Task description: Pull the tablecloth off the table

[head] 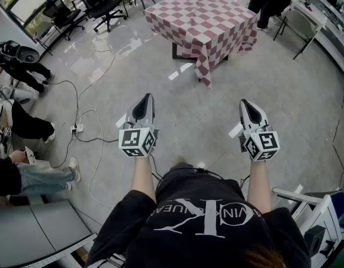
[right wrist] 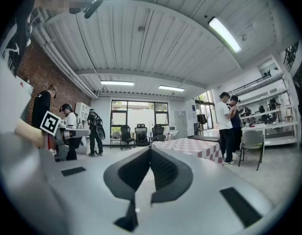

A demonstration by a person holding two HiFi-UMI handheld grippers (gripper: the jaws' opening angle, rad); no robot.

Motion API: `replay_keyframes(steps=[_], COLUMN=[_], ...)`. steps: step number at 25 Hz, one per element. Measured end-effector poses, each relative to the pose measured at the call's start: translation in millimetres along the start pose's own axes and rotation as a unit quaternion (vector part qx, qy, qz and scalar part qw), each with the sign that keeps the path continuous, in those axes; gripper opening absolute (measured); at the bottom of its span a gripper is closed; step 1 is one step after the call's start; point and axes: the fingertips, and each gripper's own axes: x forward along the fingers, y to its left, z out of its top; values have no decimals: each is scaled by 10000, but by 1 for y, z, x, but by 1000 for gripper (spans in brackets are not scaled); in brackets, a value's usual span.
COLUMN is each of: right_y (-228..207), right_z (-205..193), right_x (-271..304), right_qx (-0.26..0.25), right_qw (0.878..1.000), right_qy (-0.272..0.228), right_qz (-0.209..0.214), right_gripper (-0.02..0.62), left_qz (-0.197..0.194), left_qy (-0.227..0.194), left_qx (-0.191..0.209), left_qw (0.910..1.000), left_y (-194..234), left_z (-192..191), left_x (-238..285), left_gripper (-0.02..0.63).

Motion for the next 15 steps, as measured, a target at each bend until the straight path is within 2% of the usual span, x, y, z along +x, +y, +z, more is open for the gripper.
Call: replay_keyframes(steps=[15], right_y=[-13], right_z=[-1], right_x=[0], right_qx=[14], right_qw=[10000], right_qy=[-1], right_qz=[-62], right_gripper=[12], left_qz=[-144], left_qy=[82], left_qx=[76], left_qw=[9998], left_y=[-12], left_z=[4], left_x=[14], left_gripper=[11])
